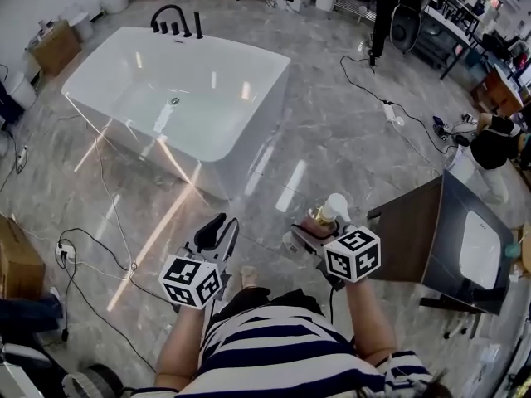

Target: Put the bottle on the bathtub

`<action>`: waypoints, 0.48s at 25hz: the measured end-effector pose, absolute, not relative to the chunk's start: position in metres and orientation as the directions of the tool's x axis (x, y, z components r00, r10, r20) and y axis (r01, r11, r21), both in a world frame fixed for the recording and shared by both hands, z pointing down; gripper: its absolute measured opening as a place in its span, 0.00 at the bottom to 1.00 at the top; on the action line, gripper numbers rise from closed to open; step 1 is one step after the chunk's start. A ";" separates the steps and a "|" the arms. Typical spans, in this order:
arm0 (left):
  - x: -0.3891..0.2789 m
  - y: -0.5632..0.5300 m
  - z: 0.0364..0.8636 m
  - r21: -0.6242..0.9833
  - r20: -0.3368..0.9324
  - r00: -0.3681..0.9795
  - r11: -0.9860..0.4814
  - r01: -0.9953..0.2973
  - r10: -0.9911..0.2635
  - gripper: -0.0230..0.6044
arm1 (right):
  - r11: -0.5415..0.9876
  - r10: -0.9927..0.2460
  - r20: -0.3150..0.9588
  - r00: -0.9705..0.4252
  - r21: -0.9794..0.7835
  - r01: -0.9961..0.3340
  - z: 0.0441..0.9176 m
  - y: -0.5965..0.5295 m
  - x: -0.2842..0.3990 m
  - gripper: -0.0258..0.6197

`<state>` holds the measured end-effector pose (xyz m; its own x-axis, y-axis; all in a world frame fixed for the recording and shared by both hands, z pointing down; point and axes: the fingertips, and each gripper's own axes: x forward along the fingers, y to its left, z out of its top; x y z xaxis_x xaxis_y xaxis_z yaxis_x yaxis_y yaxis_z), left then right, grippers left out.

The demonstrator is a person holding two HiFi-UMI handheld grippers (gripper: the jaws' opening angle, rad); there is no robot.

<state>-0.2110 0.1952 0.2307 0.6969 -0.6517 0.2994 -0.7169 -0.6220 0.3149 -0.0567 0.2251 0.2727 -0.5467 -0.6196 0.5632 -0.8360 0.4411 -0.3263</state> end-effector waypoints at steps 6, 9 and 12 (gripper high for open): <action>-0.217 0.160 0.237 0.315 0.309 0.715 -0.641 -0.700 -0.627 0.22 | 0.416 -0.632 0.564 -0.532 -0.332 -0.846 0.276 0.184 -0.062 0.40; -0.220 0.147 0.244 0.323 0.320 0.725 -0.649 -0.689 -0.610 0.22 | 0.397 -0.632 0.577 -0.517 -0.332 -0.856 0.284 0.169 -0.062 0.40; -0.221 0.132 0.250 0.328 0.329 0.729 -0.651 -0.684 -0.600 0.22 | 0.376 -0.640 0.580 -0.505 -0.337 -0.863 0.289 0.154 -0.061 0.40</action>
